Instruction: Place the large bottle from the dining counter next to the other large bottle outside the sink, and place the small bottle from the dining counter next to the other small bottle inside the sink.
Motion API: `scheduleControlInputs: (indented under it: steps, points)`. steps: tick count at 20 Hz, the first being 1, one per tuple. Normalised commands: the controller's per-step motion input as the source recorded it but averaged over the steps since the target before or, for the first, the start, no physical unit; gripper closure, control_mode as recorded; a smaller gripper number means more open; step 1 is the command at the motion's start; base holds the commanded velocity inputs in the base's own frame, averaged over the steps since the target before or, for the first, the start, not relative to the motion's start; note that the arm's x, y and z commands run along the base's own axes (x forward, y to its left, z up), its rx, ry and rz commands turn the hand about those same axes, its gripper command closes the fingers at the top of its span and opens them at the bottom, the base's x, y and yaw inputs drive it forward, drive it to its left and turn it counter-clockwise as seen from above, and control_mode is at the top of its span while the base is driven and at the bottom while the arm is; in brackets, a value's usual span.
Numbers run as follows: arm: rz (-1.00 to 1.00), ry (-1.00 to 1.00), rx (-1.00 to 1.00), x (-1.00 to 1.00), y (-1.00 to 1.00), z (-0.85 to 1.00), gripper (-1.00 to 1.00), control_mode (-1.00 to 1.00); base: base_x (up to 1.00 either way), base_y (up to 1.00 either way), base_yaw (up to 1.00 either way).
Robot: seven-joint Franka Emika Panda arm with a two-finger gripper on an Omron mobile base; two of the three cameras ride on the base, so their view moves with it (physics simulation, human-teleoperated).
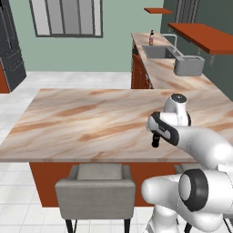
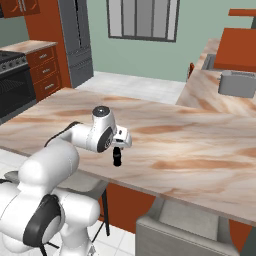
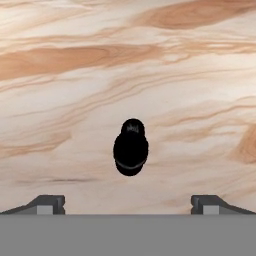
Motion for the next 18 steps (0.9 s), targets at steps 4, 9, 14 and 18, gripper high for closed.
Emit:
scheduleControlInputs:
  steps: [4, 9, 14, 18]
  points:
    - [0.00, -0.03, 0.00, 0.15, 0.00, -0.09, -1.00, -1.00, 0.00, 0.00, 0.00]
    - [0.00, -0.01, 0.00, 0.12, 0.00, -0.09, -1.00, -1.00, 0.00, 0.00, 0.00]
    - [0.00, 0.00, 0.00, 0.09, 0.00, -0.10, -1.00, -1.00, 0.00, 0.00, 0.00]
    - [0.00, 0.00, 0.00, 0.15, -0.01, -0.03, -1.00, -1.00, 0.00, 0.00, 0.00]
